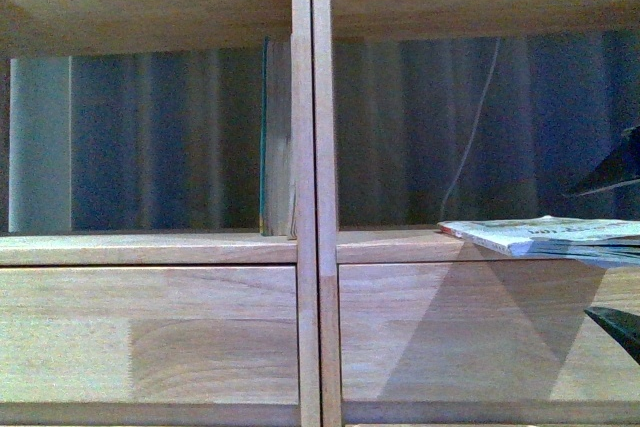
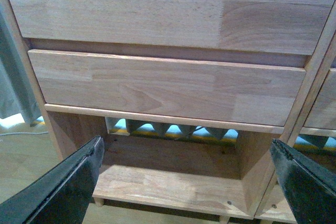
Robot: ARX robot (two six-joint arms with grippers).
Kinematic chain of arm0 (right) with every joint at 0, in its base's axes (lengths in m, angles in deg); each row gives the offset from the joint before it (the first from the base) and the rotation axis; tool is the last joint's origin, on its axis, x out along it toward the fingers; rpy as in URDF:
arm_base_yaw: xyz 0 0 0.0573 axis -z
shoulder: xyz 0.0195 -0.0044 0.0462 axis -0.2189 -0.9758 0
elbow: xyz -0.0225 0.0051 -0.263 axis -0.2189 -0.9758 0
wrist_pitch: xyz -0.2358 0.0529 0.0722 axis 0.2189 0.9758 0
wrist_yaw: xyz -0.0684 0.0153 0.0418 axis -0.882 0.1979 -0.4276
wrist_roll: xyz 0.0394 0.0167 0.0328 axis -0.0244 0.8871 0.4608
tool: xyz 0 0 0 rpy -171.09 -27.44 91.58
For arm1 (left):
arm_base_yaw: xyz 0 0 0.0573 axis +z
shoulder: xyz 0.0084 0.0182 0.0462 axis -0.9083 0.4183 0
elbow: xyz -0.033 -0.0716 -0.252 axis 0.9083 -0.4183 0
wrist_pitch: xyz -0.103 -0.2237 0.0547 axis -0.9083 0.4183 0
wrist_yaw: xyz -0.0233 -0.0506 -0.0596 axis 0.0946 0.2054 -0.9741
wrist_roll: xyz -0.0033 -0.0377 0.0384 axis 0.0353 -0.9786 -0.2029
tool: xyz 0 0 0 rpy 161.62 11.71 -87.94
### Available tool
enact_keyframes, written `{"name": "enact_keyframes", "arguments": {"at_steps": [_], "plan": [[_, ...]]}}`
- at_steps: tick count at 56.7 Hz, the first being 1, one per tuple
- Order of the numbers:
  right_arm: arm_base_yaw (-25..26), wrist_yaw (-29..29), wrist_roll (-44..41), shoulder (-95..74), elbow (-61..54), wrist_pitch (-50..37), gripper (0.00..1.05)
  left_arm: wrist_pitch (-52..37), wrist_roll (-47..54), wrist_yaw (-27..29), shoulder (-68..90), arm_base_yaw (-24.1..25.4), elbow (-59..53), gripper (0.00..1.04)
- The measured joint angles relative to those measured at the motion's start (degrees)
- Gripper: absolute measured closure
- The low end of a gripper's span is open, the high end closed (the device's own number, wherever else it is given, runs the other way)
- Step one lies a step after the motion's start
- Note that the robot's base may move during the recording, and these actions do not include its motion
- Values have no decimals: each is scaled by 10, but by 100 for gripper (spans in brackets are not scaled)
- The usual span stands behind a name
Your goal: Organize books on shelf
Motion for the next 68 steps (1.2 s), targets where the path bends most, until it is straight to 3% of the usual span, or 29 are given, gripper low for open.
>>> {"name": "enact_keyframes", "arguments": {"at_steps": [9, 14, 35, 52, 55, 56, 59, 61, 65, 68], "plan": [[2, -28, 25, -27, 23, 10, 8, 0, 0, 0, 0, 0, 0, 7], [2, -42, 33, -35, 30, 14, 19, 0, 0, 0, 0, 0, 0, 7], [-5, -50, 40, -35, 37, -6, 96, 0, 0, 0, 0, 0, 0, 7], [21, 5, 42, 21, -2, -39, 97, 0, 0, -6, 1, 1, 0, 7], [35, 26, 42, 46, -7, -47, 97, -54, -3, -163, 42, 53, 1, 7], [38, 30, 42, 50, -8, -48, 97, -69, -4, -179, 55, 66, 3, 7], [48, 49, 40, 72, -8, -55, 97, -135, -12, -329, 128, 123, 12, 7], [53, 65, 37, 84, -7, -58, 97, -174, -22, -392, 173, 153, 22, 7], [62, 89, 31, 108, -7, -63, 97, -253, -38, -481, 262, 191, 47, 7], [64, 107, 20, 125, -4, -69, 97, -317, -54, -507, 332, 206, 73, 7]]}}
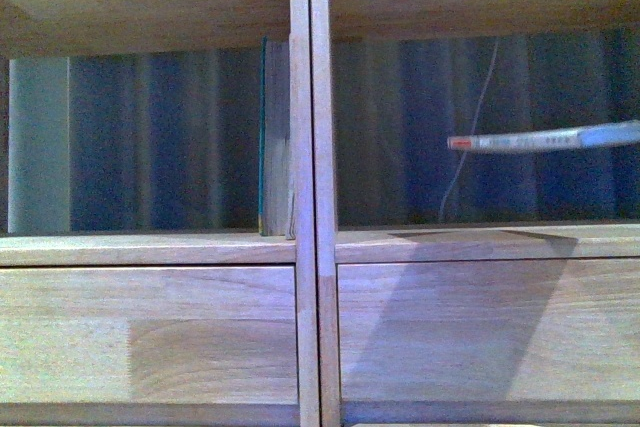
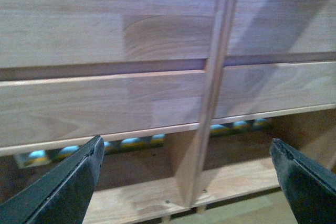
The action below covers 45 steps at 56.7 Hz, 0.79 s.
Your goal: Organize books on shelf
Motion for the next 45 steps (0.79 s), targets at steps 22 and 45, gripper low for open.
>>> {"name": "enact_keyframes", "arguments": {"at_steps": [22, 45], "plan": [[-78, 103, -175, 47, 29, -50, 97, -52, -202, 27, 395, -115, 367, 7], [-140, 69, -222, -54, 29, -96, 97, -69, -424, 49, 482, -300, 558, 7]]}}
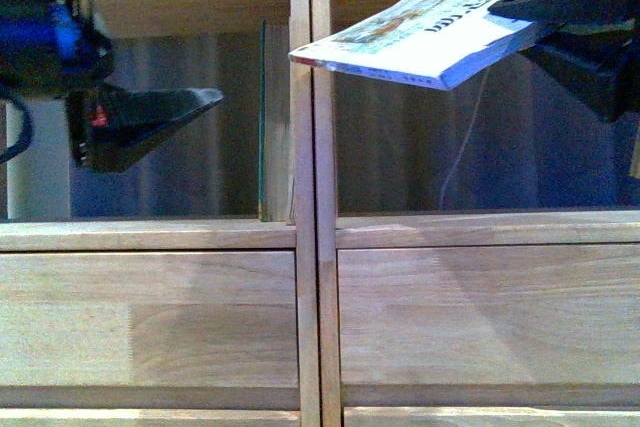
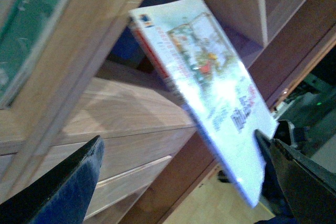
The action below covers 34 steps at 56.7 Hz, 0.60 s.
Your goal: Organize books on shelf
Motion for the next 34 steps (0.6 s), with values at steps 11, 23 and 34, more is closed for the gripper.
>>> {"name": "enact_keyframes", "arguments": {"at_steps": [11, 23, 34], "plan": [[-56, -10, 1, -7, -1, -25, 97, 2, -41, 37, 39, -40, 48, 7], [-127, -33, -1, -2, -1, -28, 97, -4, -72, 52, 54, -62, 54, 7], [-174, -64, -16, 0, 2, -26, 98, -26, -88, 56, 52, -73, 54, 7]]}}
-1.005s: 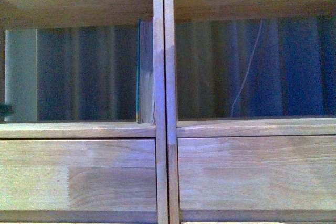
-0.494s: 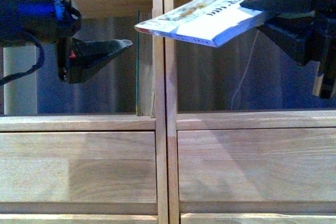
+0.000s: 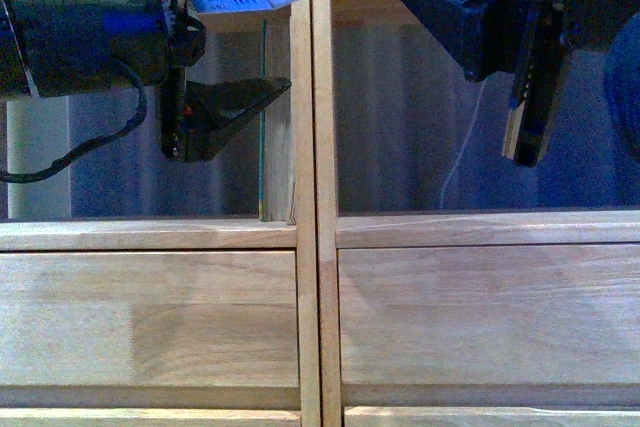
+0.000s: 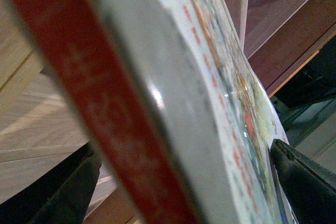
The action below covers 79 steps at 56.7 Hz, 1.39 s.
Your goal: Organize books on shelf
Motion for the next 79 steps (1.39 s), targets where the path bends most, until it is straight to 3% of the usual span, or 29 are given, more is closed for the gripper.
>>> {"name": "enact_keyframes", "arguments": {"at_steps": [4, 13, 27, 30, 32, 42, 54, 70, 79], "plan": [[-11, -9, -6, 0, 2, 3, 98, 1, -2, 10, -2, -1, 0, 10], [-21, -15, -15, 1, 9, 9, 98, 0, -3, 28, -21, -7, -5, 31], [-26, 2, -14, 10, 14, 12, 98, -54, -28, 35, -86, -29, -49, 79], [-26, 5, -14, 10, 14, 14, 98, -58, -31, 35, -93, -30, -55, 85], [-26, 6, -15, 10, 14, 16, 97, -61, -31, 36, -96, -31, -57, 87], [-19, 31, -34, 17, 1, 31, 73, -65, -12, 6, -101, -29, -72, 88], [70, 95, -88, 84, -51, 104, 44, -2, 74, 26, -104, 37, -85, 88], [297, 195, -223, 183, -86, 230, 7, 18, 305, 113, -78, 146, -75, 88], [402, 222, -347, 248, -105, 306, 7, 20, 435, 174, 3, 164, 8, 88]]}}
